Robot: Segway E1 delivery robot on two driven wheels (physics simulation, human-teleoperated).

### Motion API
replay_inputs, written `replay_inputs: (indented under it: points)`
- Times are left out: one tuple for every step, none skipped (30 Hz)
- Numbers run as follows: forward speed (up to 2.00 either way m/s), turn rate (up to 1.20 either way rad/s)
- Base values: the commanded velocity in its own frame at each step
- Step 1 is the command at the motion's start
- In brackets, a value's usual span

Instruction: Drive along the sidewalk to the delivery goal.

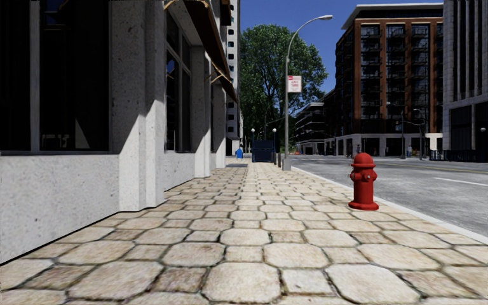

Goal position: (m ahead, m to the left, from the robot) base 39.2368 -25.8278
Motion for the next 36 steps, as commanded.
replay_inputs:
  points:
    - [2.00, 0.00]
    - [2.00, 0.00]
    - [2.00, 0.00]
    - [2.00, 0.00]
    - [2.00, 0.00]
    - [2.00, 0.00]
    - [2.00, 0.00]
    - [2.00, 0.00]
    - [2.00, 0.00]
    - [2.00, 0.00]
    - [2.00, 0.00]
    - [2.00, 0.00]
    - [2.00, 0.00]
    - [2.00, 0.00]
    - [2.00, 0.00]
    - [2.00, 0.00]
    - [2.00, 0.00]
    - [2.00, 0.00]
    - [2.00, 0.00]
    - [2.00, 0.00]
    - [2.00, 0.00]
    - [1.98, 0.00]
    - [1.98, 0.00]
    - [1.98, 0.00]
    - [1.98, 0.00]
    - [1.98, 0.00]
    - [1.98, 0.00]
    - [1.98, 0.00]
    - [1.98, 0.00]
    - [1.98, 0.00]
    - [1.98, 0.00]
    - [1.98, 0.00]
    - [1.98, 0.00]
    - [1.98, 0.00]
    - [1.98, 0.00]
    - [1.98, 0.00]
